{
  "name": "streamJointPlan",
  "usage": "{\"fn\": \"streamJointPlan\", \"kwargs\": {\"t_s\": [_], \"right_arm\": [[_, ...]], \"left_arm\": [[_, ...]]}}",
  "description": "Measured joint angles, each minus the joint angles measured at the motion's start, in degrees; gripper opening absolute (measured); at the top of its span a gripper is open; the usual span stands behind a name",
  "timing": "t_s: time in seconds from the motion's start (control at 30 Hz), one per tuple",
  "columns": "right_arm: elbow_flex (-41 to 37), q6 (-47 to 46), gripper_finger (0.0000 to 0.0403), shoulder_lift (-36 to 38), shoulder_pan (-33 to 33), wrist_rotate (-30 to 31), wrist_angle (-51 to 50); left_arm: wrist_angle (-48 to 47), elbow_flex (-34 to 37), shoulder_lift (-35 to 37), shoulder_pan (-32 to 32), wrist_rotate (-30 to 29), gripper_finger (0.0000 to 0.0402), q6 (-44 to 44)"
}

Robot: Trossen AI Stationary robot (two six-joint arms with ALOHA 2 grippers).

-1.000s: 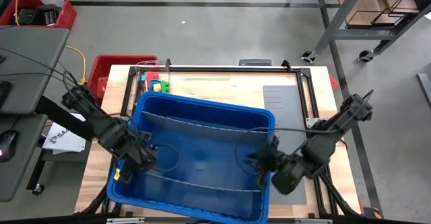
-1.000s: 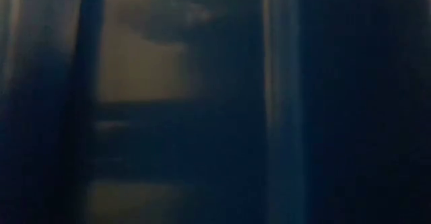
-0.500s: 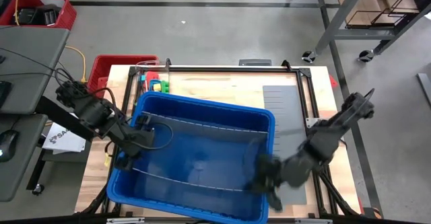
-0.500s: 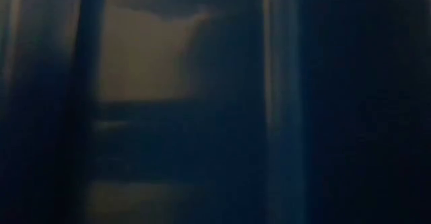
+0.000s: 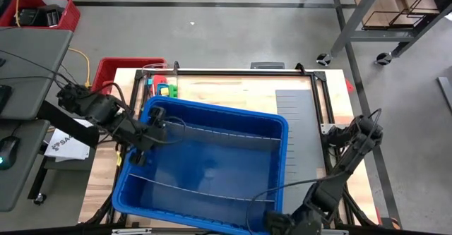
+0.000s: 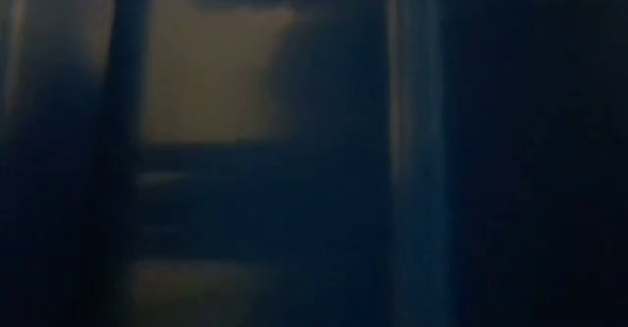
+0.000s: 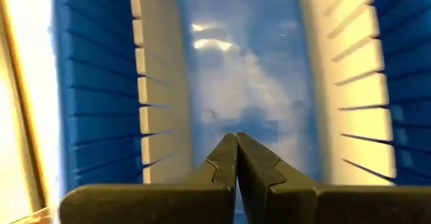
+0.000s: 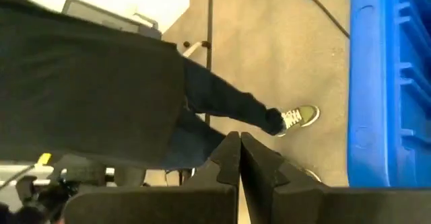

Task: Sort blocks

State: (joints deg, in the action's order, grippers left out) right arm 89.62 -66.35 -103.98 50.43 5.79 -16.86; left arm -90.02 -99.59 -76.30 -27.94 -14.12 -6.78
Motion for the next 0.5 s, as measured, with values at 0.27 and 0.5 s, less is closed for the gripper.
{"fn": "streamJointPlan", "kwargs": {"t_s": [0.27,0.5], "right_arm": [[0.0,-3.6,0.0,0.3,-1.2,2.3,-16.6],[0.1,0.6,0.0,3.0,-4.0,3.1,-28.7]], "left_arm": [[0.0,0.0,4.8,1.1,-1.1,0.0,-6.4],[1.0,0.0,9.6,0.4,-5.6,0.0,-13.5]]}}
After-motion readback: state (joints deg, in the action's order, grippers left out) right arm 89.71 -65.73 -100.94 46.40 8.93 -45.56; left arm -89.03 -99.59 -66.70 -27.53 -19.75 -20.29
